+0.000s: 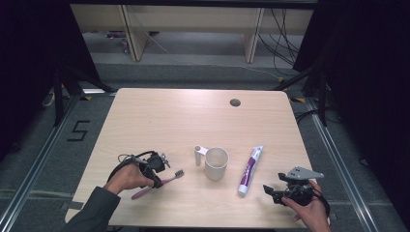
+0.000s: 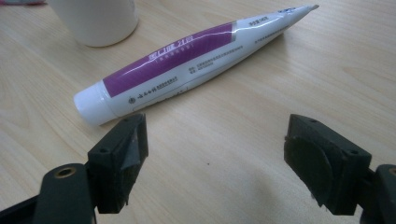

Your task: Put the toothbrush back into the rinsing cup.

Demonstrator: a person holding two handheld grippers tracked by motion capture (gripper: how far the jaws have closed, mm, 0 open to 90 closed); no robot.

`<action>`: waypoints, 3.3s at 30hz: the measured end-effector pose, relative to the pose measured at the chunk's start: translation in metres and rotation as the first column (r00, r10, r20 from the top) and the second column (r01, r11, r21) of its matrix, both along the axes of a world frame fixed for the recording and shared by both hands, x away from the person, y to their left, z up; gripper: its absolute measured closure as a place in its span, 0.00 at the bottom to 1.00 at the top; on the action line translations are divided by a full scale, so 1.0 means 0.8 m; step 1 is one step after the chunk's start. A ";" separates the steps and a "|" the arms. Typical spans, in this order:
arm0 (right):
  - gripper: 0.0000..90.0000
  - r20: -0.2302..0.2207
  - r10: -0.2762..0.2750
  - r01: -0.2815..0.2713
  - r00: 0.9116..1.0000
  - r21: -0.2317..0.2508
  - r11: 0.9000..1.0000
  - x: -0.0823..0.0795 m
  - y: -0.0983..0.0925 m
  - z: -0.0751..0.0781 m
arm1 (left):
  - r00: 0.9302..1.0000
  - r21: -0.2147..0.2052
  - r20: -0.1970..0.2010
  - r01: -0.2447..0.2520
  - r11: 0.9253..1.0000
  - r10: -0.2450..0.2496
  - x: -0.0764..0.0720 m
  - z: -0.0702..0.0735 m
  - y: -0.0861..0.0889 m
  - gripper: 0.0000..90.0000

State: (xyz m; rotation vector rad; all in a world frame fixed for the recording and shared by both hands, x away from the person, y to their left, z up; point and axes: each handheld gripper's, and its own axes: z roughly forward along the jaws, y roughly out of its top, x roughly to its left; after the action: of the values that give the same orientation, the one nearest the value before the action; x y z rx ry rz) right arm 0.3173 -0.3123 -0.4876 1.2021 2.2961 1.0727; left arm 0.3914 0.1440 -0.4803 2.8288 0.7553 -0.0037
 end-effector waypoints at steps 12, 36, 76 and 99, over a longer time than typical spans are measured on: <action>0.25 -0.005 0.004 -0.004 1.000 0.004 1.000 0.000 0.000 0.000 | 1.000 0.060 0.001 0.014 0.998 -0.014 0.000 0.004 -0.011 0.88; 0.25 0.002 -0.008 0.008 1.000 0.007 1.000 0.000 -0.002 0.001 | 0.964 -0.315 0.222 -0.074 0.946 0.149 -0.006 0.055 0.032 0.88; 0.25 -0.025 -0.013 0.014 1.000 0.034 0.999 0.000 -0.003 -0.001 | 0.731 -0.754 0.402 -0.076 0.652 0.551 0.005 0.091 0.009 0.88; 0.25 -0.026 -0.014 0.015 1.000 0.036 0.999 0.000 -0.004 -0.001 | 0.719 -0.840 0.388 0.019 0.542 0.577 0.014 0.107 -0.033 0.88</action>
State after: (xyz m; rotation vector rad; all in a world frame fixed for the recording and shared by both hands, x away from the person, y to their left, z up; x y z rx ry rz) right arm 0.3176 -0.3151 -0.4880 1.2511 2.2925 1.1043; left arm 0.4024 0.1179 -0.3943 1.5962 0.7816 0.5164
